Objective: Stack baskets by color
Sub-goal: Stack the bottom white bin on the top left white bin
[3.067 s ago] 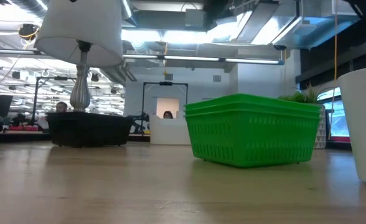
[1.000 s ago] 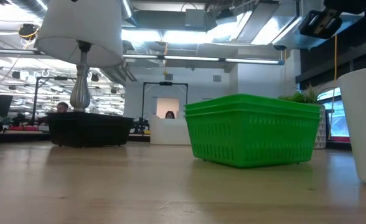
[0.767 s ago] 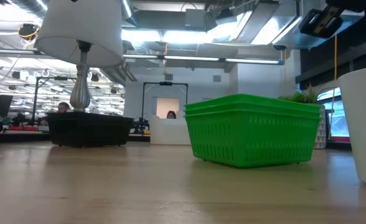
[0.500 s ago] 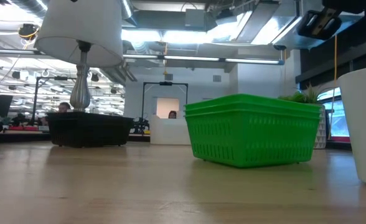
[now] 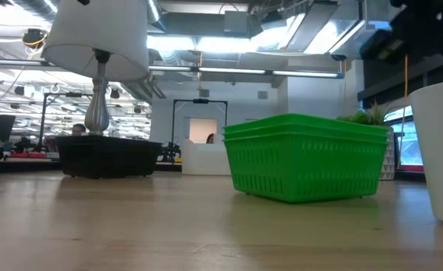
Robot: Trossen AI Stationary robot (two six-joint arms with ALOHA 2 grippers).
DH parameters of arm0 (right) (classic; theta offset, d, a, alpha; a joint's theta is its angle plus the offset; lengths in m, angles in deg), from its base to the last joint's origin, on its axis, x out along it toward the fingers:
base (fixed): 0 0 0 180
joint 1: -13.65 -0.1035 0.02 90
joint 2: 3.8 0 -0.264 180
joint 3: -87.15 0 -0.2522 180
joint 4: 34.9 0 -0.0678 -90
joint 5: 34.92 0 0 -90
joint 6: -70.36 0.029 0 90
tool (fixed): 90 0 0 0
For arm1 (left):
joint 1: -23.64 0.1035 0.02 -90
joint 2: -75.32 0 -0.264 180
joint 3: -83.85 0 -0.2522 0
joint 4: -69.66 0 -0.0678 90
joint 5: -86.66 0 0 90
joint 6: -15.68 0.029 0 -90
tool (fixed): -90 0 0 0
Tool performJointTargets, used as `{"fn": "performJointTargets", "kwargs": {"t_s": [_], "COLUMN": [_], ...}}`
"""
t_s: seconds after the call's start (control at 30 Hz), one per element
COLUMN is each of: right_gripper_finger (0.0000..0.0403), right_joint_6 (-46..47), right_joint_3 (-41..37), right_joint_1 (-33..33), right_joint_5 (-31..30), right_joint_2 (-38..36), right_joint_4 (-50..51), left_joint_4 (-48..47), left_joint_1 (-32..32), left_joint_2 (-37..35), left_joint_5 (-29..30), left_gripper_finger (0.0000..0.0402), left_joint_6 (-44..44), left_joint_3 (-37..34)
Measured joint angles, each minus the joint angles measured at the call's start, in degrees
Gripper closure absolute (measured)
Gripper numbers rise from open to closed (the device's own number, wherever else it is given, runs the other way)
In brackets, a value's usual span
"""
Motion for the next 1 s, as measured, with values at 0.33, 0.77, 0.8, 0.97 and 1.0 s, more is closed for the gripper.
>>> {"fn": "performJointTargets", "kwargs": {"t_s": [0.33,0.77,0.8,0.97,1.0], "right_gripper_finger": [0.0297,0.0297,0.0297,0.0297,0.0297], "right_joint_6": [-0.1,-0.2,-0.2,-2.1,-2.6], "right_joint_3": [-2.1,-2.1,-2.1,-2.1,-2.1], "right_joint_1": [-1.6,-1.6,-1.6,-1.6,-1.6], "right_joint_5": [-0.8,-5.0,-5.0,-5.0,-5.0], "right_joint_2": [3.7,7.3,7.7,10.2,10.8], "right_joint_4": [-5.3,-5.5,-5.5,-5.5,-5.5], "left_joint_4": [0.0,0.0,0.0,0.0,0.0], "left_joint_1": [0.0,0.0,0.0,0.0,0.0], "left_joint_2": [0.0,0.0,0.0,0.0,0.0], "left_joint_5": [-0.1,-0.1,-0.1,-0.1,-0.1], "left_gripper_finger": [0.0347,0.0347,0.0347,0.0347,0.0347], "left_joint_6": [0.0,0.0,0.0,0.0,0.0], "left_joint_3": [0.0,0.0,0.0,0.0,0.0]}}
